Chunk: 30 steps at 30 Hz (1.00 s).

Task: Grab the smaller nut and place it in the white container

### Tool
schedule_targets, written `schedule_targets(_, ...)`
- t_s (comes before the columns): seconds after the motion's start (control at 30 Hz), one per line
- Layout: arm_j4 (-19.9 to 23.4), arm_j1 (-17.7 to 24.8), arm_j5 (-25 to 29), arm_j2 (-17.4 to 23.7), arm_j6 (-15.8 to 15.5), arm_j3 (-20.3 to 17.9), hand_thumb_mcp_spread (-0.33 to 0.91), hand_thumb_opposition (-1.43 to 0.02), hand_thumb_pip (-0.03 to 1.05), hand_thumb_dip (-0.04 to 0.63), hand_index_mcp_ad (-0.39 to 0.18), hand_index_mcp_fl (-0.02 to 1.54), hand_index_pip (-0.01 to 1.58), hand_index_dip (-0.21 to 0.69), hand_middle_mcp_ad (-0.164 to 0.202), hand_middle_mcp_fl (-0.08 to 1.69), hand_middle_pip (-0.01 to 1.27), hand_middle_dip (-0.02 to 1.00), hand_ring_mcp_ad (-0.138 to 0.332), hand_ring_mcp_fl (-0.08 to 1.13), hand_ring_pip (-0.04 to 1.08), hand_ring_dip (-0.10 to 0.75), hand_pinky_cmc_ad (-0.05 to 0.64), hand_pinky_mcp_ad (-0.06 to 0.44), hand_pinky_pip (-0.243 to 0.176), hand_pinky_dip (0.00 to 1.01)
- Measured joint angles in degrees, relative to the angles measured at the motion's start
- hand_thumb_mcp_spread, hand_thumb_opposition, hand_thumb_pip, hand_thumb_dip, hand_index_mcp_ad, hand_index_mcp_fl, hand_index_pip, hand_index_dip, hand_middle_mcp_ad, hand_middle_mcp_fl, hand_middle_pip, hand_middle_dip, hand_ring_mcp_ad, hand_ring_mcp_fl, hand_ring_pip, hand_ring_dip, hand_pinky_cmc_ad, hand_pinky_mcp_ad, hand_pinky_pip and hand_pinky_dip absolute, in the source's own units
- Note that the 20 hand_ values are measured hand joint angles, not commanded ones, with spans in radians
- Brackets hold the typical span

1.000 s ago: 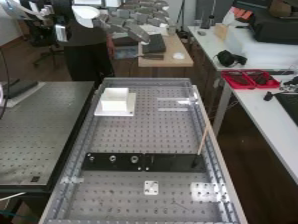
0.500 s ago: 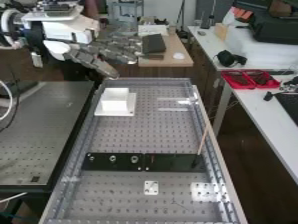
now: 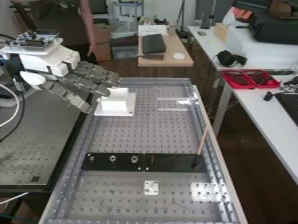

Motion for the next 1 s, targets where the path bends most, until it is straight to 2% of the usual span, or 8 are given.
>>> schedule_targets(0.03,0.8,-0.6,-0.1,0.0,0.0,-0.8,0.33,-0.74,0.54,0.112,-0.024,0.06,0.45,-0.103,0.012,0.04,0.14,0.17,0.15,-0.01,0.18,0.012,0.4,0.314,-0.093,0.51)
schedule_targets(0.23,4.9,-2.8,-1.0,-0.6,-0.8,-4.4,0.33,-0.76,0.55,0.112,-0.024,0.06,0.67,-0.103,0.01,0.04,0.14,0.17,0.147,-0.01,0.18,0.012,0.4,0.314,-0.093,0.51)
schedule_targets(0.53,10.5,-5.1,-2.9,-4.1,-0.8,-7.2,0.33,-0.77,0.56,0.141,-0.056,0.03,0.98,-0.094,0.012,0.04,0.14,0.19,0.15,0.0,0.17,0.012,0.4,0.314,-0.093,0.51)
schedule_targets(0.73,14.9,-6.4,-4.1,-7.1,-0.7,-8.2,0.34,-0.79,0.62,0.157,-0.056,0.02,1.21,-0.037,0.012,0.04,0.14,0.19,0.147,0.0,0.16,0.012,0.4,0.314,-0.093,0.51)
schedule_targets(1.0,19.8,-7.6,-5.1,-10.7,-0.1,-8.8,0.36,-0.82,0.64,0.188,-0.073,0.01,1.4,0.061,0.01,0.06,0.14,0.19,0.129,0.0,0.13,0.014,0.396,0.314,-0.093,0.47)
